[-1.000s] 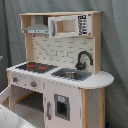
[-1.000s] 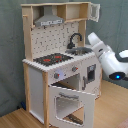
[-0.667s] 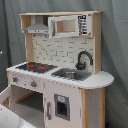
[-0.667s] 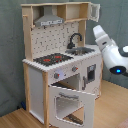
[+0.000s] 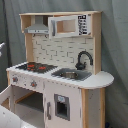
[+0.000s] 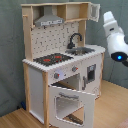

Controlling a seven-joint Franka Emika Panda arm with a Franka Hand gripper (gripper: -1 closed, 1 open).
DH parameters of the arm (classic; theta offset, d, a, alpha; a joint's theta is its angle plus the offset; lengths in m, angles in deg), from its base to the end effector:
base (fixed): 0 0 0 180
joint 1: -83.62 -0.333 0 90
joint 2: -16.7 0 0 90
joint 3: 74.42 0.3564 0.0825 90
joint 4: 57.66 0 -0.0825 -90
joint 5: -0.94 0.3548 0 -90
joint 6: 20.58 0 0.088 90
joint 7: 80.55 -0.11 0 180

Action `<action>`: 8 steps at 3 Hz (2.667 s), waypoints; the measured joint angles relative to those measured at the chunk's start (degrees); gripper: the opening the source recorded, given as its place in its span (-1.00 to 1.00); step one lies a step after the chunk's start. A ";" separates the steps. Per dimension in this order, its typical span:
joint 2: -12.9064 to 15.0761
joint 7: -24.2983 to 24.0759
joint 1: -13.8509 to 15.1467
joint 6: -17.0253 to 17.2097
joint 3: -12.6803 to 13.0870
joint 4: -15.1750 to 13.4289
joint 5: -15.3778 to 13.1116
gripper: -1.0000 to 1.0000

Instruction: Play with the kitchen

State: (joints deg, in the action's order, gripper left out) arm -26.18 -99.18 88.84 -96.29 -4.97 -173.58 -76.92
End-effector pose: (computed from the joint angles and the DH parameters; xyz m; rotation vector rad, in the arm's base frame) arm 0.0919 0.3970 0.6926 1.1044 0.1973 0.9259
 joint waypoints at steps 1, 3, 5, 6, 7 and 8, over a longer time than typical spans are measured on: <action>-1.09 -0.93 -2.67 2.64 -4.32 -0.04 -0.64 1.00; -5.38 -8.80 -6.84 4.47 -13.76 -2.08 -0.62 1.00; -6.92 -18.79 -10.14 4.23 -20.20 -6.99 -0.31 1.00; -7.44 -23.18 -12.46 4.22 -23.54 -9.21 -0.31 1.00; -8.38 -27.07 -15.74 3.00 -27.78 -11.03 -0.32 1.00; -9.13 -29.90 -18.17 -0.10 -31.46 -12.29 -0.32 1.00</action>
State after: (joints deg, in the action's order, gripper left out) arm -35.32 -129.08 70.67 -96.39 -36.43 -185.87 -77.23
